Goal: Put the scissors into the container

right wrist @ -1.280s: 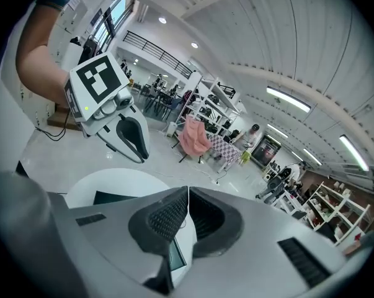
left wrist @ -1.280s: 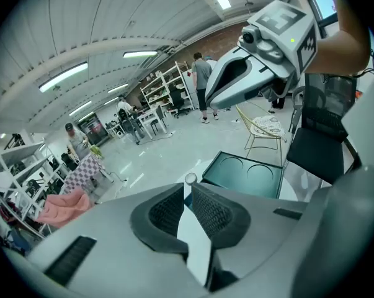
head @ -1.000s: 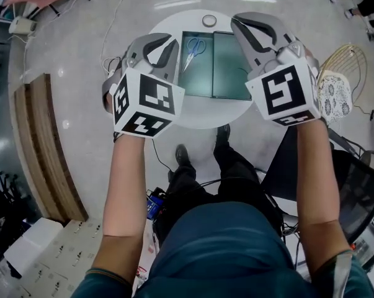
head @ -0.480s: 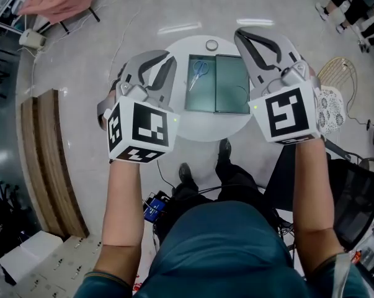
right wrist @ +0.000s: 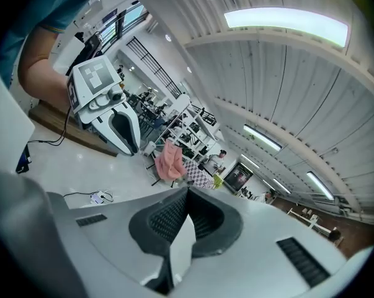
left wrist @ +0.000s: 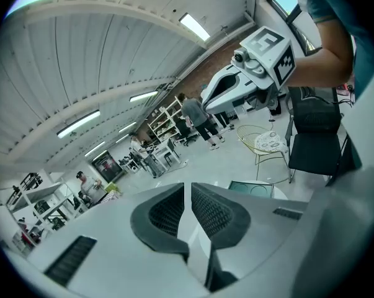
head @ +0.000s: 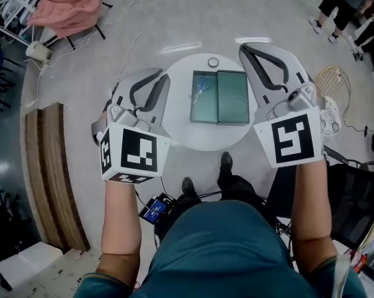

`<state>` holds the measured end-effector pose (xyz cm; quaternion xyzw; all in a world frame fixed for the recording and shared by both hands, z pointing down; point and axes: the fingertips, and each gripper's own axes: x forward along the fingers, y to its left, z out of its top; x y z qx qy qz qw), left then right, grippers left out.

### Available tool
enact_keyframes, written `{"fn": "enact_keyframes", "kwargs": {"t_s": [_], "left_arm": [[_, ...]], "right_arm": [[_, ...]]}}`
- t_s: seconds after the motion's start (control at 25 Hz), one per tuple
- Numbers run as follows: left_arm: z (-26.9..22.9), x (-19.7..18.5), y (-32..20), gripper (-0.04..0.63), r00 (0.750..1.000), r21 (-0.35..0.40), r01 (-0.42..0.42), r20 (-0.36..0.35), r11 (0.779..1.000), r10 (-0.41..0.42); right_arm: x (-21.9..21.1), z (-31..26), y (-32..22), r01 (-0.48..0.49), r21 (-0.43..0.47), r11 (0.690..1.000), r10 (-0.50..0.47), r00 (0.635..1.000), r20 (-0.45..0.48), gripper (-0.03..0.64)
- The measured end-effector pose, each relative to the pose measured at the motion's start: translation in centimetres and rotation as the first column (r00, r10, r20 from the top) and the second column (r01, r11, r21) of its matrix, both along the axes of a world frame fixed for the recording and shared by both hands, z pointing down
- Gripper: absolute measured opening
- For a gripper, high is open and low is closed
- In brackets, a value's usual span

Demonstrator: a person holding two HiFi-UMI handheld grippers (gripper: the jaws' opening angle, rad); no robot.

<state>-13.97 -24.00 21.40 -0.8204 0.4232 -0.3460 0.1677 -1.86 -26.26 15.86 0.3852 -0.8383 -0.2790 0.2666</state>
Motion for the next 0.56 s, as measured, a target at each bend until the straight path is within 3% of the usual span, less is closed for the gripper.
{"fn": "enact_keyframes", "kwargs": {"t_s": [0.56], "left_arm": [[-3.3,-5.2,8.7,0.051,0.999,0.032,-0.024,-0.042,0.999,0.026]], "right_arm": [[-2.9,-3.5,8.3,-0.032,0.035,0.999,0.033,0.999,-0.018,0.035]]}}
